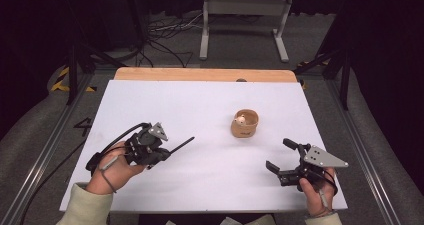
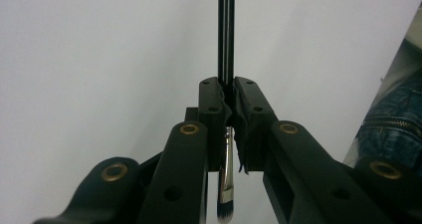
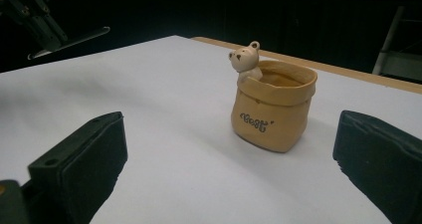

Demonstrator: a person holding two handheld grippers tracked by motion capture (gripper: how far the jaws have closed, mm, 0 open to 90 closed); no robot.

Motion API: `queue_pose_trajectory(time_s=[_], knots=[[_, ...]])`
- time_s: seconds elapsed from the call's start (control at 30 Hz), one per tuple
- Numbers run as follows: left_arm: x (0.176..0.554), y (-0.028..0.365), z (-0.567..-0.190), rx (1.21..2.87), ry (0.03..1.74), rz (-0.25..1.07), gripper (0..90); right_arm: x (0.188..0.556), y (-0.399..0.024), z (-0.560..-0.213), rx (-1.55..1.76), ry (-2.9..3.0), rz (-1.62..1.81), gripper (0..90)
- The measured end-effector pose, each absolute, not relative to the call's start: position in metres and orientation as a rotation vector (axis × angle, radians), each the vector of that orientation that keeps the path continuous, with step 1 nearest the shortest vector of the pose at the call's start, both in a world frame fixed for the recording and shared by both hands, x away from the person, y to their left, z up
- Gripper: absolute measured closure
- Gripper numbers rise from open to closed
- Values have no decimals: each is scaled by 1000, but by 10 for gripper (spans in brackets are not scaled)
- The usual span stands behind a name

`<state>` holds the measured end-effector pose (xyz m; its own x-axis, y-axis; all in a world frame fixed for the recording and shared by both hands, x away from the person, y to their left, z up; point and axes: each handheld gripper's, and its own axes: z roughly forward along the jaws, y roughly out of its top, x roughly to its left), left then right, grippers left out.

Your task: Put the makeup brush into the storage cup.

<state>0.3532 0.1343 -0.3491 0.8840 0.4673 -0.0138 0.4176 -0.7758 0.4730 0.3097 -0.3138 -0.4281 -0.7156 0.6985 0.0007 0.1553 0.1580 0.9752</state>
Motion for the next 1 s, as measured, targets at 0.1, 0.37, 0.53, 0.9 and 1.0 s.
queue_pose_trajectory(time_s=[0.1, 0.37, 0.53, 0.9, 1.0], knots=[[351, 129, -346, 2567, 593, 150, 832, 310, -312, -428, 804, 2002, 1584, 8], [349, 118, -343, 2529, 473, 115, 832, 308, -306, -426, 769, 2041, 1595, 10], [346, 109, -343, 2538, 401, 112, 833, 308, -305, -427, 770, 2054, 1596, 10], [342, 87, -355, 2579, 190, 109, 832, 308, -299, -425, 750, 2060, 1626, 7], [341, 85, -357, 2588, 156, 101, 832, 309, -297, -424, 736, 2071, 1627, 9]])
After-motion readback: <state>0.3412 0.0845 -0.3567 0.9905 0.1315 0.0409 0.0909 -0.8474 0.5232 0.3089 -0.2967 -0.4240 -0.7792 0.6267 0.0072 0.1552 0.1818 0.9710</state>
